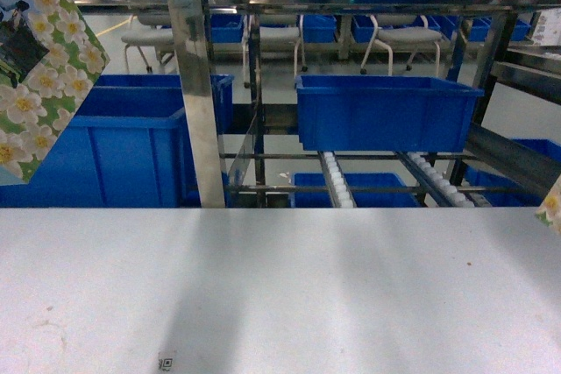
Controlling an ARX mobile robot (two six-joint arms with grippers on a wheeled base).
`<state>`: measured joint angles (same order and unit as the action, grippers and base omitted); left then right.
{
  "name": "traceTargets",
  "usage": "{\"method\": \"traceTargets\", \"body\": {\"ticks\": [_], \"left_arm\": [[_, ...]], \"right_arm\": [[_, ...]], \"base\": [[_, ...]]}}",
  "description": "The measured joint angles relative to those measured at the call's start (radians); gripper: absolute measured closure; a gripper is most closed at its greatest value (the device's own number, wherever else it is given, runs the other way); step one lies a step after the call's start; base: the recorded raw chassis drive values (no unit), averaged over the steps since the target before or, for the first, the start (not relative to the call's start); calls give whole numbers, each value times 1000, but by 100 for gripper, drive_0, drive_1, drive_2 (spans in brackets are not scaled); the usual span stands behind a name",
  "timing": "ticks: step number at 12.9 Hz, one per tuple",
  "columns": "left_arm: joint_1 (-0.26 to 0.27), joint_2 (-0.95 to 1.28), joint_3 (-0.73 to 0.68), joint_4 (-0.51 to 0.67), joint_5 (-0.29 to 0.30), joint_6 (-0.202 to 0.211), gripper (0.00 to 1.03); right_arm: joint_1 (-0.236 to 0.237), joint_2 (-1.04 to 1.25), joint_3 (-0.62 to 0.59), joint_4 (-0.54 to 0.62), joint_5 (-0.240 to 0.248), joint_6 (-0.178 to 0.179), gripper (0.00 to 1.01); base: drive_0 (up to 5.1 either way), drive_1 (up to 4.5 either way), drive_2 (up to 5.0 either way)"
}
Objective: Move flower gift bag to table near conveyor
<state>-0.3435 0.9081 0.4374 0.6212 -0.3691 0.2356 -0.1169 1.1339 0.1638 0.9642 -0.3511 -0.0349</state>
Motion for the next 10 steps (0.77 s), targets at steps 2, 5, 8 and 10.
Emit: {"method": "traceTargets", "body": {"ticks": [2,5,8,10], "left_arm": [[0,0,0,0,0,0,101],[0,0,0,0,0,0,101],[0,0,0,0,0,0,101],[0,0,0,0,0,0,101]], "right_arm": [[0,152,-29,113,7,-18,99],[0,339,-37,249,22,-31,99],[-2,546,-43,318,27,-51,99],[-8,634,-45,330,25,-60,99]], "base": [[0,0,0],[0,0,0],[0,0,0],[0,0,0]]}}
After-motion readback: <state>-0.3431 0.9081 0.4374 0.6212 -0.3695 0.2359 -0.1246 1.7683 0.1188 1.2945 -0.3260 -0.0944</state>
